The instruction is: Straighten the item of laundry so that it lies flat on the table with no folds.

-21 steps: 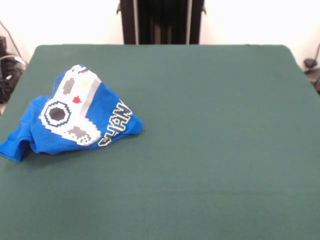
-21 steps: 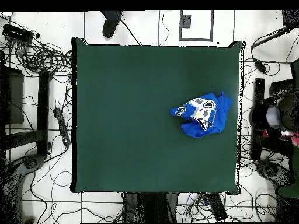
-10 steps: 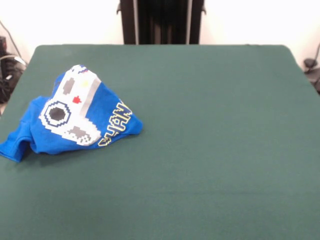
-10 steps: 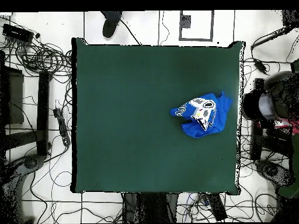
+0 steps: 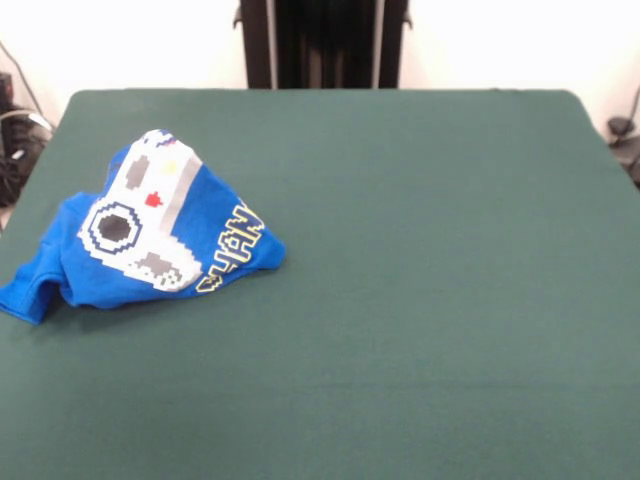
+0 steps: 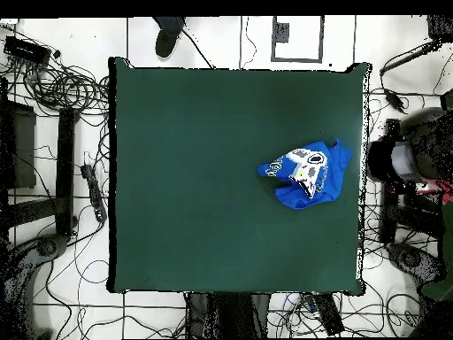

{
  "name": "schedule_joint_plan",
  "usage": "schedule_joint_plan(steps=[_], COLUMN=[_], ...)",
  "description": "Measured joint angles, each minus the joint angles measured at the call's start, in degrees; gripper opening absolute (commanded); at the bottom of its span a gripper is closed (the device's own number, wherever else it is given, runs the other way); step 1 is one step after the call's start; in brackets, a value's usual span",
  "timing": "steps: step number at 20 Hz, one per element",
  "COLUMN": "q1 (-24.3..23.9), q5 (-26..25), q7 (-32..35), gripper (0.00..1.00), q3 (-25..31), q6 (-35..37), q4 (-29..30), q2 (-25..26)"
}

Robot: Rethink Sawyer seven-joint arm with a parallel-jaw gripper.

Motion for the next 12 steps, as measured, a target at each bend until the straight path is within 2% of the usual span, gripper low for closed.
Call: schedule_joint_plan(steps=[12], q1=[2.0], q5=[1.0], q7=[0.1], gripper=[0.0], q3=[0.0], q6=[0.0], q4=[0.0], q2=[0.8])
